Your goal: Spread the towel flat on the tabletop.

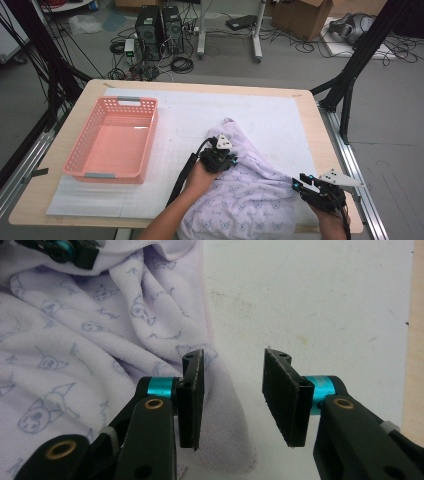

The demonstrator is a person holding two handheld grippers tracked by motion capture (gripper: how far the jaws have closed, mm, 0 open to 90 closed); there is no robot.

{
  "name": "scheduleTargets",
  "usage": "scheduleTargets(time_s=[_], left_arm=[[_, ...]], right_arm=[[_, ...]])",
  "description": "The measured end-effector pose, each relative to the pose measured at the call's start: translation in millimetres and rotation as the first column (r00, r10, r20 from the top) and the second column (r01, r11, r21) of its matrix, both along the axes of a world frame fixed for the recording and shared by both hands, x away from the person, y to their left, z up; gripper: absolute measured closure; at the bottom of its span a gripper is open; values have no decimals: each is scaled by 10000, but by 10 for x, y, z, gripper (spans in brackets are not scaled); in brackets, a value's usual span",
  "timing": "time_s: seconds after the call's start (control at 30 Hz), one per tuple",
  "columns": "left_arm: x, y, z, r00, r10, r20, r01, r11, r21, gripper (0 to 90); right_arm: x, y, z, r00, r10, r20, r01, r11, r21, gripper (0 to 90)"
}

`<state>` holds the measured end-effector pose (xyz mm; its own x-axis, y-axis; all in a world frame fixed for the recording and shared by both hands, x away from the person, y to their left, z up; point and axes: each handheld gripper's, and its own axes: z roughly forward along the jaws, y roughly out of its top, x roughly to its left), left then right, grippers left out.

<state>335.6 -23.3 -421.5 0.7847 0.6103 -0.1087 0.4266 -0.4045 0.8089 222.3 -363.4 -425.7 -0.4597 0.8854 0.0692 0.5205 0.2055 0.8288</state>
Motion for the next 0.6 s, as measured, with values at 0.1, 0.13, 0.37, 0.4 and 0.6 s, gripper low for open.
scheduleTargets(time_s=[0.1,0.13,0.37,0.4,0.6], left_arm=[[14,242,52,9961,855,-205,-868,9932,-777,852],[4,333,61,9937,1090,-277,-1113,9884,-1035,852],[-141,894,5,9768,2102,-408,-2136,9695,-1202,852],[-170,944,-7,9752,2179,-384,-2209,9685,-1150,851],[-326,1184,-129,9657,2507,-681,-2576,9579,-1269,851]], right_arm=[[31,0,13,10000,-16,-7,16,10000,32,598],[54,-4,20,10000,-64,9,64,9999,98,597],[459,77,22,9990,187,-407,-170,9989,433,599],[540,130,7,9980,354,-529,-330,9984,451,600],[1044,539,-58,9865,1196,-1121,-1207,9927,-30,591]])
